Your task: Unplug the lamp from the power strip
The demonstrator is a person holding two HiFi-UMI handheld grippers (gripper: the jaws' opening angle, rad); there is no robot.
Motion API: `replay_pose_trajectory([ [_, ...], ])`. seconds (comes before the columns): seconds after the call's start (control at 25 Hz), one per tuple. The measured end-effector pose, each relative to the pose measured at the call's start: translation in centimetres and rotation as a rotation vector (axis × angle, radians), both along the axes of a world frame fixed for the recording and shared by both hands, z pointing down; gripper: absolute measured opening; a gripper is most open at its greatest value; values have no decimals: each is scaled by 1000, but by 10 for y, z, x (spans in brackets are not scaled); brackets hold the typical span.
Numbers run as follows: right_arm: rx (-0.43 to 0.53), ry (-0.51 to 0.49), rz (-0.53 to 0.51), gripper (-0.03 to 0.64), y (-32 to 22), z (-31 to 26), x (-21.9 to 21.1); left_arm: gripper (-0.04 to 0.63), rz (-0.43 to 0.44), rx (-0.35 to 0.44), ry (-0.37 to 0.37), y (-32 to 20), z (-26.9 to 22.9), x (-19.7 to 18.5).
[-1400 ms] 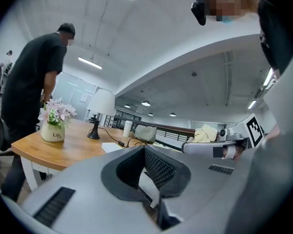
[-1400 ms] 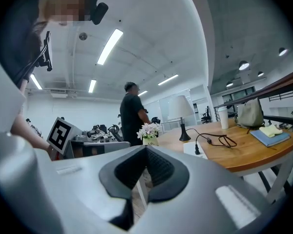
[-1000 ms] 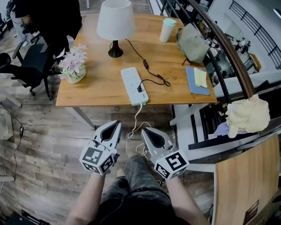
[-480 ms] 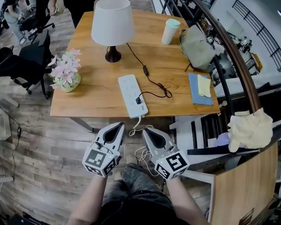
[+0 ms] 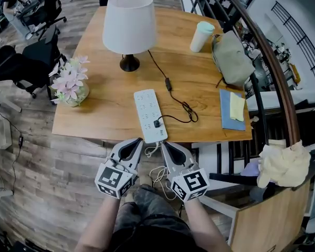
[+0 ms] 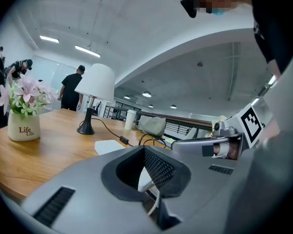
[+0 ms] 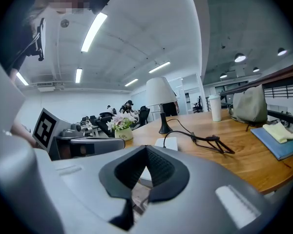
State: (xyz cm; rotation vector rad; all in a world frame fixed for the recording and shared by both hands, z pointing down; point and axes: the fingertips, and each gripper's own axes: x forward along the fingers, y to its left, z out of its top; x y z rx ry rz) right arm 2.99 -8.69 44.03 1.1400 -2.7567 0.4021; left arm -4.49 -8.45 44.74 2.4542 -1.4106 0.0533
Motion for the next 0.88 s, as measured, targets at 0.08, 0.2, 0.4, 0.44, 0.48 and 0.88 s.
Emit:
replay_pose_trajectory([
  [0.08,-16,6,14,8,-12,6,2,-3,0,-16,-7,-7,7,2],
  [0.2,-31,25,10,8,-27,13,3,-3,-5,-40,-23,-17,16,6],
  [0.4,-41,82,-57,38,-41,25,-5,-2,-24,-72,-59,-30,28,8],
  [0.44,-44,89,-58,39,-44,28,-6,-2,-29,-71,-67,-32,30,8],
  [0.48,-50,95,-57,50,-48,30,-6,-3,-32,-72,-77,-34,31,8],
  [0.88,-121,118,-36,86,-71,46,-21,-3,18,-126,-196,-58,49,11],
])
